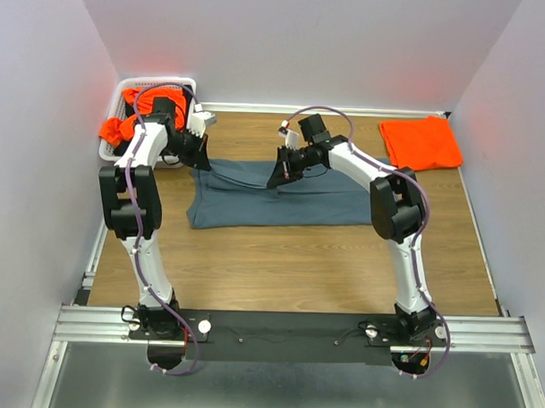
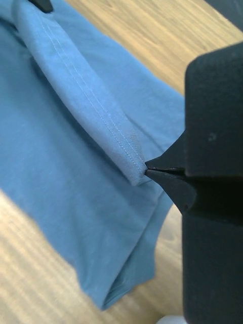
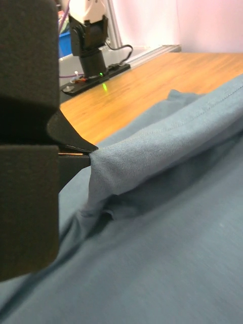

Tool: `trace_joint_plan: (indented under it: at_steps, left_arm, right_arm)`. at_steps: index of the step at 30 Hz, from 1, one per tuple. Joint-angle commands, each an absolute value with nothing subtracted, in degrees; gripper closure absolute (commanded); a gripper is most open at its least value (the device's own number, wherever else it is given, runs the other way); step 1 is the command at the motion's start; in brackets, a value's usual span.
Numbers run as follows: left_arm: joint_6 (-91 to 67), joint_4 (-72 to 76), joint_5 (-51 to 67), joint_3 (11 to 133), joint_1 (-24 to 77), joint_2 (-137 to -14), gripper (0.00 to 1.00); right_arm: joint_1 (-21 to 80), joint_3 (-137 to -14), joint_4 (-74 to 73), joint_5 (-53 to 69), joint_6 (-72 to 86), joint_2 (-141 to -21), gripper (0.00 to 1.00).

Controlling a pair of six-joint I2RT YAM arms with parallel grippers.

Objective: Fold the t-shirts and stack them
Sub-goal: Fold the tshirt

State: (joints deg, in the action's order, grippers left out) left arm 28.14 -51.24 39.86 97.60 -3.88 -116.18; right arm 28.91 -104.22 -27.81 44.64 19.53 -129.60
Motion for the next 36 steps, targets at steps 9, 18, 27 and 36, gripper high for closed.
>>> trace_joint_plan:
  at_steps: [9, 18, 27, 36]
  left_arm:
    - [23.29, -47.03, 42.63, 105.38, -3.25, -123.57, 1.00]
    - [22.33, -46.23, 42.01, 109.07, -2.55, -127.70, 1.00]
    - [21.01, -46.23, 40.78, 110.92, -1.93, -129.29, 1.00]
    - [23.29, -48.60, 39.73, 104.51, -1.93, -121.57, 1.00]
  right_arm:
    - [27.16, -109.86, -27.60, 44.21, 19.86, -135.61, 0.99]
    - [25.93, -110.65, -27.60, 43.42, 20.21, -136.93, 0.99]
    - [25.40, -111.45, -27.60, 44.47, 20.57, -138.16, 0.99]
    - [25.40, -109.52, -27.51, 47.98, 22.41, -135.44, 1.00]
